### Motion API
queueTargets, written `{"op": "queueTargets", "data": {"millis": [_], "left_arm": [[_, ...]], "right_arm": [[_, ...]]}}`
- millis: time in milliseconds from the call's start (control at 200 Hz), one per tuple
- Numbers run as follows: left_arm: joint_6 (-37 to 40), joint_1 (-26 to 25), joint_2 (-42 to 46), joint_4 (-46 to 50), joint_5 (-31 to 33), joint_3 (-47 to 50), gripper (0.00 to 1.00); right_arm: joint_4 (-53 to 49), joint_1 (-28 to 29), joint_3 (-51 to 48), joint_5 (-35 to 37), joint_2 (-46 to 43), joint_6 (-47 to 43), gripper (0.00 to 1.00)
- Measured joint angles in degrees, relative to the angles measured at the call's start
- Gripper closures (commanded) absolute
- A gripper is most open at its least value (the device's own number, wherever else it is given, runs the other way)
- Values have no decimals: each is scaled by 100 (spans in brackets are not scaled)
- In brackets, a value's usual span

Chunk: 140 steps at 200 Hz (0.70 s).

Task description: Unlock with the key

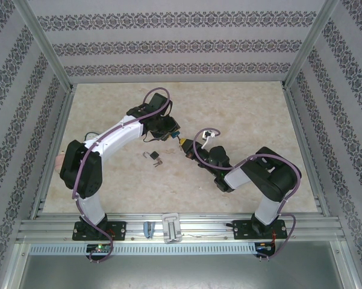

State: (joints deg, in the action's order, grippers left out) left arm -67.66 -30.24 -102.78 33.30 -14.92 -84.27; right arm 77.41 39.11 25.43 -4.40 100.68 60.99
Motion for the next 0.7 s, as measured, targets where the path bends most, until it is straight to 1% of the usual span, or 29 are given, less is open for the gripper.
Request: {"op": "queueTargets", "data": {"millis": [699], "left_arm": [[-37,46,4,-254,35,81,71]], "right_arm": [[2,-153,186,-365,197,389,100]]}}
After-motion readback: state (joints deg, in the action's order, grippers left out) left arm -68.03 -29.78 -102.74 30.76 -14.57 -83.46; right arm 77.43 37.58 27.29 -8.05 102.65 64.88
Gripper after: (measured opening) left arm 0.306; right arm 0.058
